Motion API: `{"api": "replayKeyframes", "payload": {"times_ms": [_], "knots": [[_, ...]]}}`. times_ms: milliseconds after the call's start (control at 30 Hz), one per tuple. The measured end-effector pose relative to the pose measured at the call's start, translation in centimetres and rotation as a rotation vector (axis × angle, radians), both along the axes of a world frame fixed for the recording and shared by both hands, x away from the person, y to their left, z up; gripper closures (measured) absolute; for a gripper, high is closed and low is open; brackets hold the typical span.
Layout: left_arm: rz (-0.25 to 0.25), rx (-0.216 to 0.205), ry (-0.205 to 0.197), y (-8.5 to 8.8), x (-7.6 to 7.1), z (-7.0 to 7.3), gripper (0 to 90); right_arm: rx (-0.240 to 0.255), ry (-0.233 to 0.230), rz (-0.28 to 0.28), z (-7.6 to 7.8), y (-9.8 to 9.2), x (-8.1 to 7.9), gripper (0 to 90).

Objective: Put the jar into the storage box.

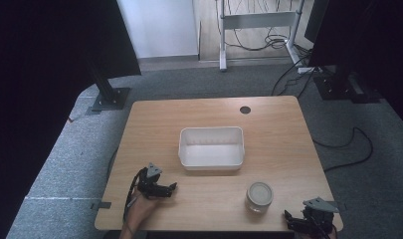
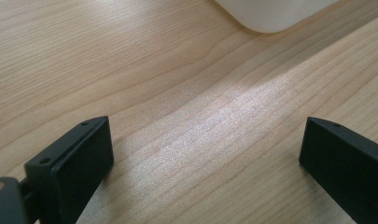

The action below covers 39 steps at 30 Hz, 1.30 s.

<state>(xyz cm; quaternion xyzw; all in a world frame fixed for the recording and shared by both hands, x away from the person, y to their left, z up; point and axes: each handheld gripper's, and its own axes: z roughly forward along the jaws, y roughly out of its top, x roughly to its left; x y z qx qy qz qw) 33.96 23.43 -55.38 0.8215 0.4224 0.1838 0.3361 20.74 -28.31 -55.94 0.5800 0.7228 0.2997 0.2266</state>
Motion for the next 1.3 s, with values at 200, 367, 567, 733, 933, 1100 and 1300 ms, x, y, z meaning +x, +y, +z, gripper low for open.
{"api": "replayKeyframes", "payload": {"times_ms": [200,367,567,733,933,1100,1300], "knots": [[0.002,-0.002,-0.001,-0.02,-0.01,-0.01,2.7,-0.003,0.002,0.005,-0.01,0.04,0.03,0.6],[0.002,-0.002,-0.001,-0.02,-0.01,-0.01,2.7,-0.003,0.004,0.01,-0.01,0.07,0.0,0.4],[0.002,-0.002,-0.001,-0.02,-0.02,-0.01,2.7,-0.003,0.008,0.01,0.01,0.13,-0.02,0.1],[0.002,-0.002,-0.001,-0.02,-0.01,-0.01,2.7,-0.003,0.008,0.012,0.0,0.13,-0.01,0.0],[0.003,-0.002,-0.001,-0.02,-0.02,-0.01,2.7,-0.003,0.008,0.013,0.02,0.13,-0.02,0.0],[0.01,-0.004,-0.002,-0.07,-0.06,-0.02,2.8,-0.008,0.004,0.022,0.14,0.38,-0.25,0.0],[0.011,-0.003,-0.002,-0.07,-0.07,-0.01,2.8,0.004,0.001,0.043,0.32,0.62,-0.76,0.0]]}}
